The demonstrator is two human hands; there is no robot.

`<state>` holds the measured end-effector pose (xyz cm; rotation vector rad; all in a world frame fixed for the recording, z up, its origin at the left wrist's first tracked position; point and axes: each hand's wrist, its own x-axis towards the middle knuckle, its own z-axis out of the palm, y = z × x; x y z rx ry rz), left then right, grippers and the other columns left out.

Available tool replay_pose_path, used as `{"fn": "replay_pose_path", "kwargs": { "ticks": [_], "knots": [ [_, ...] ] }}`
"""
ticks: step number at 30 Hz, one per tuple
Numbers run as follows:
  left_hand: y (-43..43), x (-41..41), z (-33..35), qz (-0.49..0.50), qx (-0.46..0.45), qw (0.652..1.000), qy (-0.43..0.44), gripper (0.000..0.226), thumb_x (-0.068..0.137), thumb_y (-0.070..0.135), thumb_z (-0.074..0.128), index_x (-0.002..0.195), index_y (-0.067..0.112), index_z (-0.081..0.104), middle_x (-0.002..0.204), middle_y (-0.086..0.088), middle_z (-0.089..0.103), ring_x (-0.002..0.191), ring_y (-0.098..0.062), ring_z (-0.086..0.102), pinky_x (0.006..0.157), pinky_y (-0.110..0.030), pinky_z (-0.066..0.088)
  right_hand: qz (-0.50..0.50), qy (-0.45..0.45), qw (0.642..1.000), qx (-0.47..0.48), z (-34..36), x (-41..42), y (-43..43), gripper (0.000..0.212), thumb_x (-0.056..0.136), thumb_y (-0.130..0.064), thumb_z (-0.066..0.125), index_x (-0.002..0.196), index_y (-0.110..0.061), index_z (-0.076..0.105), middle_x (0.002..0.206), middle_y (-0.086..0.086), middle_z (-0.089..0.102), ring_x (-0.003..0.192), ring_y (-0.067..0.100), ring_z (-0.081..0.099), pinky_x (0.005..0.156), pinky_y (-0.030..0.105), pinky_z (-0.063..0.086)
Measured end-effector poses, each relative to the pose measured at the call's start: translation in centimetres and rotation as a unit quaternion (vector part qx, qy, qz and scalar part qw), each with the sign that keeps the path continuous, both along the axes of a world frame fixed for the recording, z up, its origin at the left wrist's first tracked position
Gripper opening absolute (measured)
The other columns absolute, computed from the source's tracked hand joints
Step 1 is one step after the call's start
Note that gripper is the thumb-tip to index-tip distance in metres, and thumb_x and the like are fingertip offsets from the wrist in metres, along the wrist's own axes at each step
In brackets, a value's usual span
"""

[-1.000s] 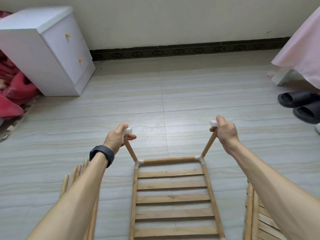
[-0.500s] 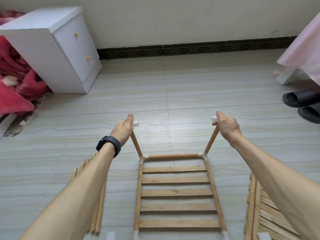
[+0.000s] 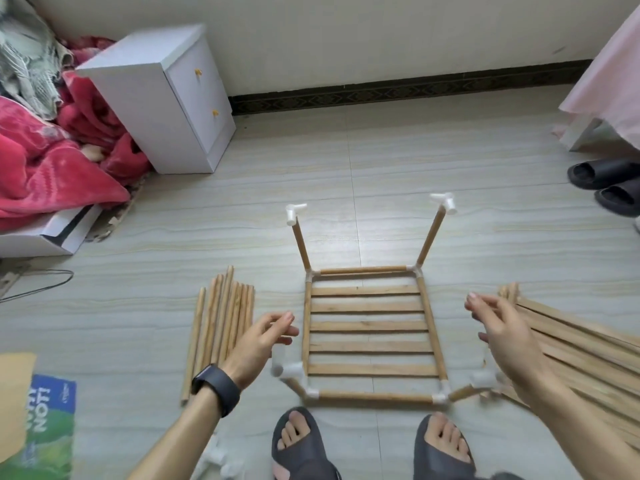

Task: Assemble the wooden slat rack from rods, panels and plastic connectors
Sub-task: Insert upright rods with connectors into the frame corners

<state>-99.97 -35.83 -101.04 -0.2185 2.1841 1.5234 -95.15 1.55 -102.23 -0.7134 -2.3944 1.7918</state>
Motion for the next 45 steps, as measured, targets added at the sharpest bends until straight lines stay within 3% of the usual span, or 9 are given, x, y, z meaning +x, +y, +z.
{"fn": "replay_pose_path", "kwargs": {
  "ticks": [2,5,9,14,25,29,36,40,45],
  "knots": [
    [0.6,2.3,-0.7,0.018,0.02,1.0,0.005,0.048,0.085,0.06,0.057,0.118,0.025,0.06,0.102,0.002,0.075,0.096,-0.012,0.069,0.08,-0.031,0.046,-0.008,-0.007,1.0,-0.002,-0.7,2.8,-0.8,0.037,0.089,-0.055,0.061,0.112,-0.027,0.064,0.113,-0.009,0.068,0.107,0.002,0.061,0.084,0.025,0.046],
    [2.1,4.0,-1.6,0.046,0.042,0.998,0.007,0.045,0.082,0.043,0.065,0.112,0.009,0.06,0.079,-0.011,0.074,0.078,-0.021,0.072,0.069,-0.03,0.051,-0.014,-0.047,0.999,0.004,-2.1,4.9,-1.5,0.014,0.097,-0.035,0.065,0.101,-0.022,0.068,0.101,-0.003,0.074,0.104,0.017,0.067,0.092,0.04,0.05],
    [3.1,3.1,-2.0,0.111,0.071,0.991,0.013,0.035,0.068,0.024,0.052,0.095,0.003,0.057,0.063,-0.013,0.056,0.051,-0.023,0.06,0.05,-0.031,0.043,-0.003,-0.07,0.997,0.04,-2.4,4.0,-2.0,0.028,0.093,-0.036,0.068,0.076,-0.014,0.07,0.064,0.002,0.072,0.079,0.026,0.071,0.079,0.043,0.051],
    [3.3,0.6,-3.1,0.112,0.06,0.991,0.04,0.006,0.089,0.01,0.052,0.083,0.009,0.055,0.062,-0.006,0.05,0.044,-0.012,0.048,0.041,-0.026,0.041,0.042,-0.056,0.996,0.055,-1.7,0.5,-0.5,0.03,0.092,-0.038,0.071,0.074,-0.014,0.069,0.059,0.004,0.071,0.073,0.029,0.071,0.074,0.038,0.05],
    [4.3,-1.9,-3.9,0.151,0.07,0.984,0.07,0.018,0.072,0.024,0.048,0.079,0.008,0.052,0.059,-0.005,0.046,0.043,-0.011,0.044,0.039,-0.025,0.038,0.006,-0.015,0.999,0.042,-2.7,-1.0,-0.4,0.026,0.081,-0.051,0.067,0.073,-0.026,0.071,0.063,0.006,0.07,0.068,0.031,0.071,0.071,0.043,0.053],
    [4.8,-1.6,-4.1,0.162,0.072,0.981,0.083,0.017,0.071,0.023,0.048,0.08,0.009,0.051,0.058,-0.004,0.047,0.043,-0.012,0.044,0.039,-0.026,0.038,-0.061,-0.029,0.996,0.061,-3.8,-0.5,-0.5,0.05,0.086,-0.05,0.062,0.057,-0.01,0.056,0.055,0.007,0.064,0.067,0.034,0.07,0.066,0.044,0.051],
    [4.9,-0.5,-3.8,0.164,0.054,0.981,0.085,0.019,0.069,0.022,0.046,0.082,0.009,0.051,0.065,-0.01,0.047,0.05,-0.019,0.045,0.043,-0.027,0.04,-0.051,-0.013,0.996,0.073,-3.9,0.0,-0.4,0.056,0.091,-0.044,0.059,0.056,-0.002,0.045,0.057,0.021,0.056,0.065,0.044,0.061,0.058,0.038,0.041],
    [4.6,-0.1,-3.8,0.16,0.054,0.983,0.074,0.022,0.07,0.024,0.047,0.084,0.009,0.053,0.072,-0.013,0.047,0.056,-0.022,0.045,0.042,-0.027,0.041,-0.027,-0.012,0.998,0.056,-3.8,0.9,0.3,0.051,0.092,-0.044,0.059,0.053,-0.015,0.044,0.049,0.002,0.05,0.055,0.033,0.057,0.061,0.047,0.045],
    [4.6,-1.4,-3.4,0.145,0.006,0.987,0.062,0.009,0.094,0.017,0.051,0.098,0.014,0.058,0.091,-0.005,0.059,0.068,-0.025,0.065,0.067,-0.04,0.057,-0.047,-0.055,0.995,0.068,-2.1,-0.6,-0.2,0.055,0.087,-0.052,0.058,0.06,-0.004,0.054,0.057,0.011,0.064,0.064,0.031,0.064,0.067,0.043,0.049]
  ]
}}
